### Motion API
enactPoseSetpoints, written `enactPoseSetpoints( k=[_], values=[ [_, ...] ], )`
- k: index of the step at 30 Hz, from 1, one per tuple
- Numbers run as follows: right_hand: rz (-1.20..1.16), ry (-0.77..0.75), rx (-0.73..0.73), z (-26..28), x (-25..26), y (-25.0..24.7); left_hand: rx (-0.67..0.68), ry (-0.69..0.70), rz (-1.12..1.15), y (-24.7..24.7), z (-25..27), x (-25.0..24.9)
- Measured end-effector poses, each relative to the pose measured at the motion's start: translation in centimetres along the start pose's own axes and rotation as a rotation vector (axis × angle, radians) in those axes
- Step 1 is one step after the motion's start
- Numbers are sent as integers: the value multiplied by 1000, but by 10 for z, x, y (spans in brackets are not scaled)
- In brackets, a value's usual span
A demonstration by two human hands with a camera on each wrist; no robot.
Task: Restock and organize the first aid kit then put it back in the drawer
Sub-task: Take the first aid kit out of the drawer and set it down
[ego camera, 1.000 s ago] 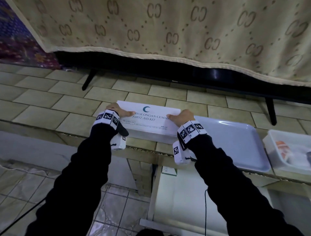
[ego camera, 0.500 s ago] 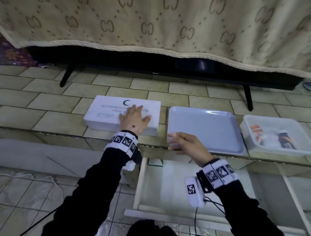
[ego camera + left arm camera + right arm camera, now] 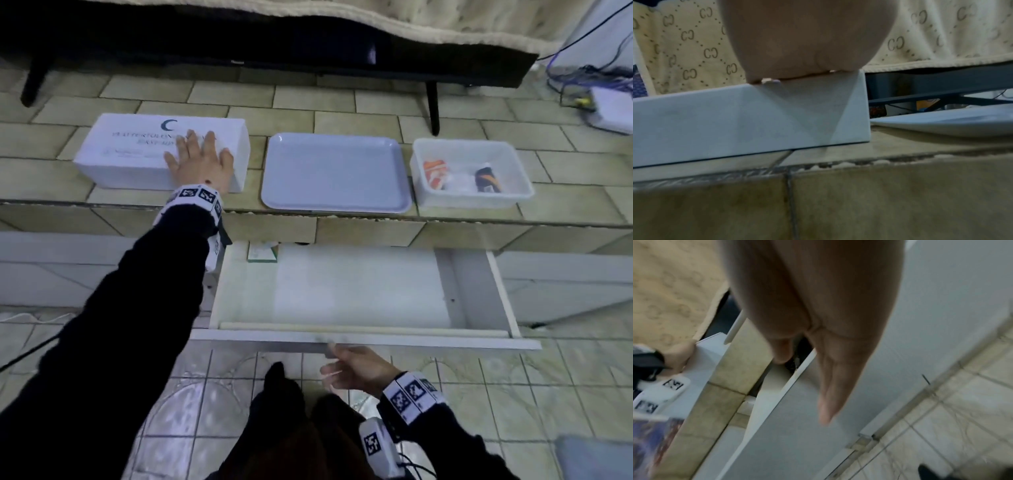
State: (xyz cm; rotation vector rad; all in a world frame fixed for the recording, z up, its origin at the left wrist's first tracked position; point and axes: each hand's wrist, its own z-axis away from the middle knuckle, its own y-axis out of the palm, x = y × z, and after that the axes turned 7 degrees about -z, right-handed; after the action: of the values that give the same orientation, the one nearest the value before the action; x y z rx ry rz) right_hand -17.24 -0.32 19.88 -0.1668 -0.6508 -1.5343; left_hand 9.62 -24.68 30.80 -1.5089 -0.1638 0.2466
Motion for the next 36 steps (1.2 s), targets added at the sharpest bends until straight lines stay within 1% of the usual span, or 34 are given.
enactPoseSetpoints(
  k=[1, 2, 3, 7, 12, 17, 23, 25, 29, 31, 36],
  values=[
    [-53, -24, -92, -3, -3, -1, -14, -8, -3, 2, 1, -1],
    [-109, -46, -150, -7, -4, -1, -25, -14, -3, 3, 1, -2],
    [-153, -57, -176, -10, -3, 0, -33, -18, -1, 4, 1, -3],
    [-203, -64, -202, -20, 1, 3, -67, -19, 6, 6, 1, -4],
    [-237, -98, -255, -35, 18, 4, -86, -23, 35, 7, 0, -4],
    [-333, -193, -324, -58, 44, 6, -109, -18, 51, 9, -1, -3],
    [-182, -315, -397, -83, 70, 4, -141, -28, 80, 13, -2, -4],
    [-153, -327, -414, -91, 81, 3, -157, -25, 88, 14, -3, -4],
    [-152, -306, -422, -104, 110, 5, -189, -27, 105, 15, -3, -4],
    [-173, -271, -393, -108, 123, 4, -200, -27, 109, 15, -3, -5],
    [9, -254, -368, -116, 141, -1, -193, -30, 122, 14, -2, -5]
  ],
)
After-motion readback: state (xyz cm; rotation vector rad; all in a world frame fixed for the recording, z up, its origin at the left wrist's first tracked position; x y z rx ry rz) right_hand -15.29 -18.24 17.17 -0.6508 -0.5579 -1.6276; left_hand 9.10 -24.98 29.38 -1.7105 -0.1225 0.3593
